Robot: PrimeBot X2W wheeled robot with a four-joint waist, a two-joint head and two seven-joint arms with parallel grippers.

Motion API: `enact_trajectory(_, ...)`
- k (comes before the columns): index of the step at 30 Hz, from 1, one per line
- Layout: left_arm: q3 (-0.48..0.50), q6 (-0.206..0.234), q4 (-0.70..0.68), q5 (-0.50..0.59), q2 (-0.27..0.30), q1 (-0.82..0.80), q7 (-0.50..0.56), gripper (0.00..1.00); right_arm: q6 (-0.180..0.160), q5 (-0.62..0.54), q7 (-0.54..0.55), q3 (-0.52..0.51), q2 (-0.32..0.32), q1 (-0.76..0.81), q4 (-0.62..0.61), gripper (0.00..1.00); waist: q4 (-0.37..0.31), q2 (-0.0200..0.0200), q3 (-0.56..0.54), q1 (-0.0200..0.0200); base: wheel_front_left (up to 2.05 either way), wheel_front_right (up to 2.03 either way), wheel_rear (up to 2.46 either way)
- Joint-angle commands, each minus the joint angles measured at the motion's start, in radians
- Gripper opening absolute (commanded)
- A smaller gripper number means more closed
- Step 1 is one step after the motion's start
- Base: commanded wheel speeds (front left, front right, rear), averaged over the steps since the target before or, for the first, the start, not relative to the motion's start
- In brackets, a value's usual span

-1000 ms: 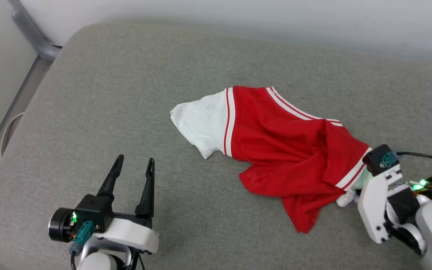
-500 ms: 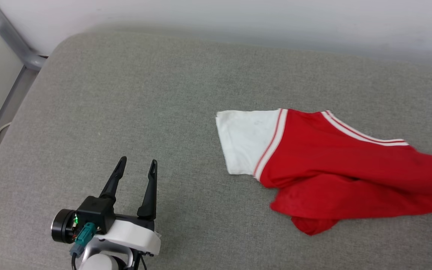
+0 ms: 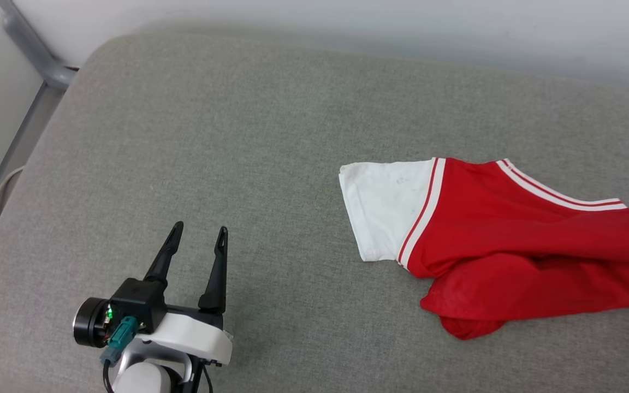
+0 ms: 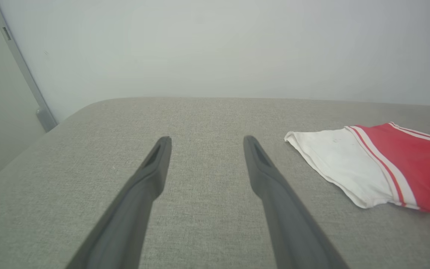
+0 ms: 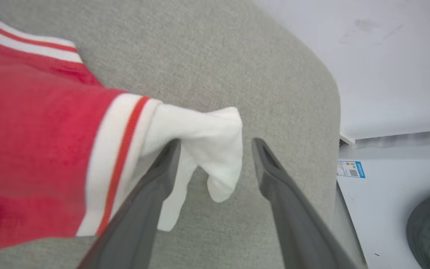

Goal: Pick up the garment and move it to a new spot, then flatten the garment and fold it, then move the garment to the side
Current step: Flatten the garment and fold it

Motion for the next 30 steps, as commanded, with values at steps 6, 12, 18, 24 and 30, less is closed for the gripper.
enact_trajectory(6,0.021,-0.005,0.002,0.01,0.007,0.021,-0.003,1.0,-0.002,0.014,-0.109,-0.068,0.115,-0.017,-0.011,1.0,-0.048,0.0,-0.074,-0.0001,0.0,0.0,0.0)
enact_trajectory(12,0.036,-0.008,-0.003,0.017,0.009,0.054,-0.003,1.0,-0.002,0.013,-0.183,-0.144,0.214,0.018,-0.129,1.0,-0.086,0.0,-0.13,-0.0001,0.0,0.0,0.0)
enact_trajectory(18,0.049,-0.009,-0.013,0.015,0.01,0.08,-0.003,1.0,-0.002,0.015,-0.256,-0.235,0.349,0.11,-0.296,1.0,-0.103,0.0,-0.16,-0.0001,0.0,0.0,0.0)
enact_trajectory(24,0.058,-0.012,-0.025,0.01,0.009,0.115,-0.003,1.0,-0.002,-0.01,-0.21,-0.247,0.461,0.243,-0.435,1.0,-0.104,0.0,-0.166,-0.0001,0.0,0.0,0.0)
enact_trajectory(30,0.076,-0.011,-0.014,0.018,0.013,0.114,-0.003,1.0,-0.002,0.06,-0.003,-0.116,0.428,0.286,-0.524,1.0,-0.089,0.0,-0.159,-0.0001,0.0,0.0,0.0)
